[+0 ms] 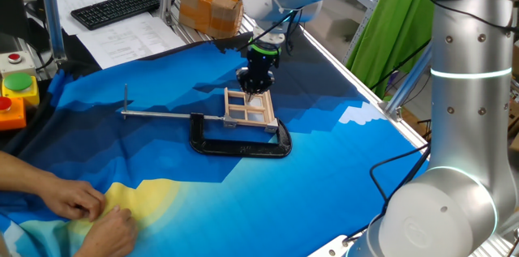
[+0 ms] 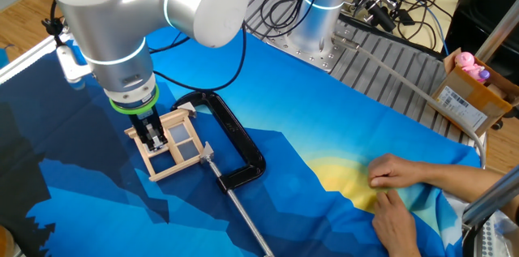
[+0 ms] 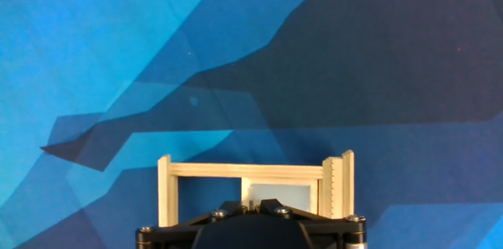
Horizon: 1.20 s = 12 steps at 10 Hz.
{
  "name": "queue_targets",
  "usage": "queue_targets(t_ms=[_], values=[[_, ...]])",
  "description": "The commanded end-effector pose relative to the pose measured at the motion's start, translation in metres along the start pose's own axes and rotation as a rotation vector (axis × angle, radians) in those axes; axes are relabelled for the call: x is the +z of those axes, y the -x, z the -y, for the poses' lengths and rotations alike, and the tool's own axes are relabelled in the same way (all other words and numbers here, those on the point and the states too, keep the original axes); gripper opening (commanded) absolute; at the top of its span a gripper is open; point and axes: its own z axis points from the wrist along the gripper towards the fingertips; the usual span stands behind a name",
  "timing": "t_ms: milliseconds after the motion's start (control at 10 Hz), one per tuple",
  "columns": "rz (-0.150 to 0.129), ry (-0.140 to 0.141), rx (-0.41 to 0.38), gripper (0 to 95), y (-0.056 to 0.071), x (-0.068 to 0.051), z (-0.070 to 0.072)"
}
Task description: Close a sliding window
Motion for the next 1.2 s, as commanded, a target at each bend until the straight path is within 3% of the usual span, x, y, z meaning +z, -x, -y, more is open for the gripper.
queue_targets(t_ms=[100, 200, 300, 700, 1200], values=[[0.001, 0.003, 0.002, 0.0, -0.0001, -0.0014, 0.0011], [0.002, 0.000, 0.002, 0.0, 0.0000, -0.0011, 0.0016], [0.012, -0.019, -0.003, 0.0, 0.0000, -0.0007, 0.0020], [0.020, -0.039, 0.000, 0.0, -0.0006, 0.0019, 0.0014], [0.027, -0.040, 0.011, 0.0, -0.0017, 0.0050, -0.0008]])
